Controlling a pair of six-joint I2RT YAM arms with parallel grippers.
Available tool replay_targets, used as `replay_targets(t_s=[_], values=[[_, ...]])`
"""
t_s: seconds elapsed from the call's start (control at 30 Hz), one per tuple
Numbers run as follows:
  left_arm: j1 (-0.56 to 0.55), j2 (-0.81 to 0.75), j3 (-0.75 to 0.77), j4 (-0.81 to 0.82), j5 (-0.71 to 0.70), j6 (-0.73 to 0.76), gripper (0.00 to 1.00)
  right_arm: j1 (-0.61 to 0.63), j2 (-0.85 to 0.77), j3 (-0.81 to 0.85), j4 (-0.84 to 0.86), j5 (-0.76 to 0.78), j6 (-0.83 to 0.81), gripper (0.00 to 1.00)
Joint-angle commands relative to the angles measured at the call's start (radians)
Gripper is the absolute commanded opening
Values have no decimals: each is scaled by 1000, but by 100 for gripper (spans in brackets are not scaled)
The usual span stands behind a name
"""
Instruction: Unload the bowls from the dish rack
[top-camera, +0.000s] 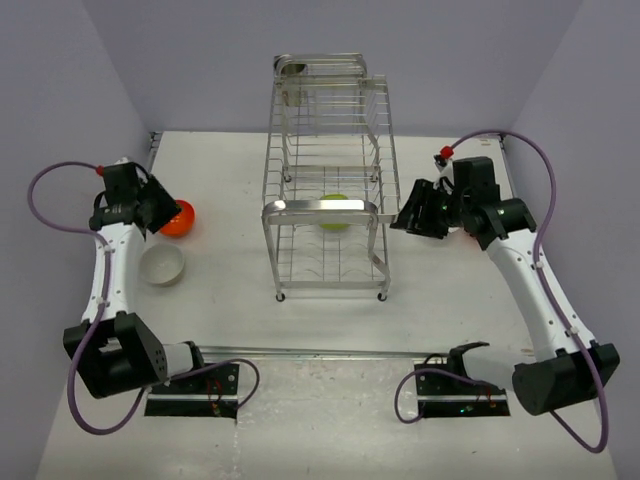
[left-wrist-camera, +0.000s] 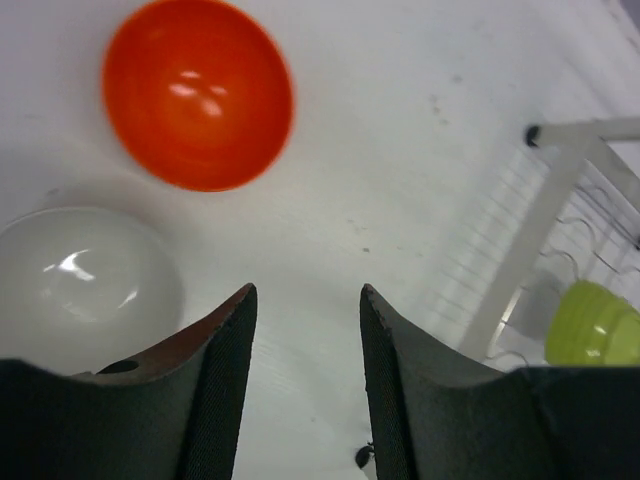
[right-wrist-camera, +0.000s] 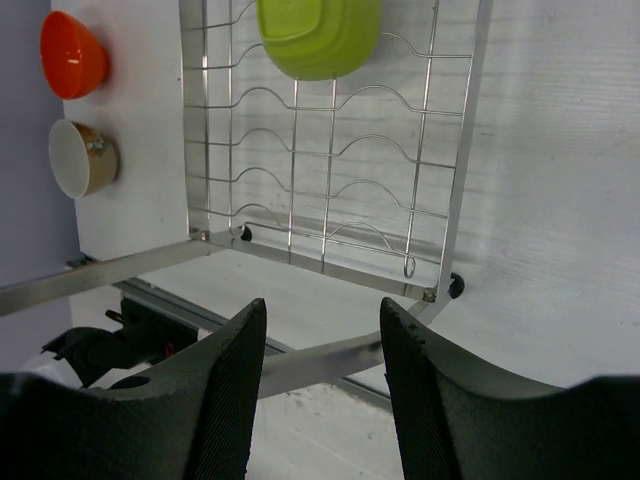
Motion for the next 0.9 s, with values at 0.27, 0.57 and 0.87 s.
replay_targets(t_s=[0.27,0.57,0.87], values=[[-287,217,48,412,468,-99,43,-107,330,173,102,-278,55,58],[-410,430,156,493,491,-158,45,-119,593,347,131,-400,5,75],[-448,531,192,589,582,-205,54,-119,736,375,229,-523,19,89]])
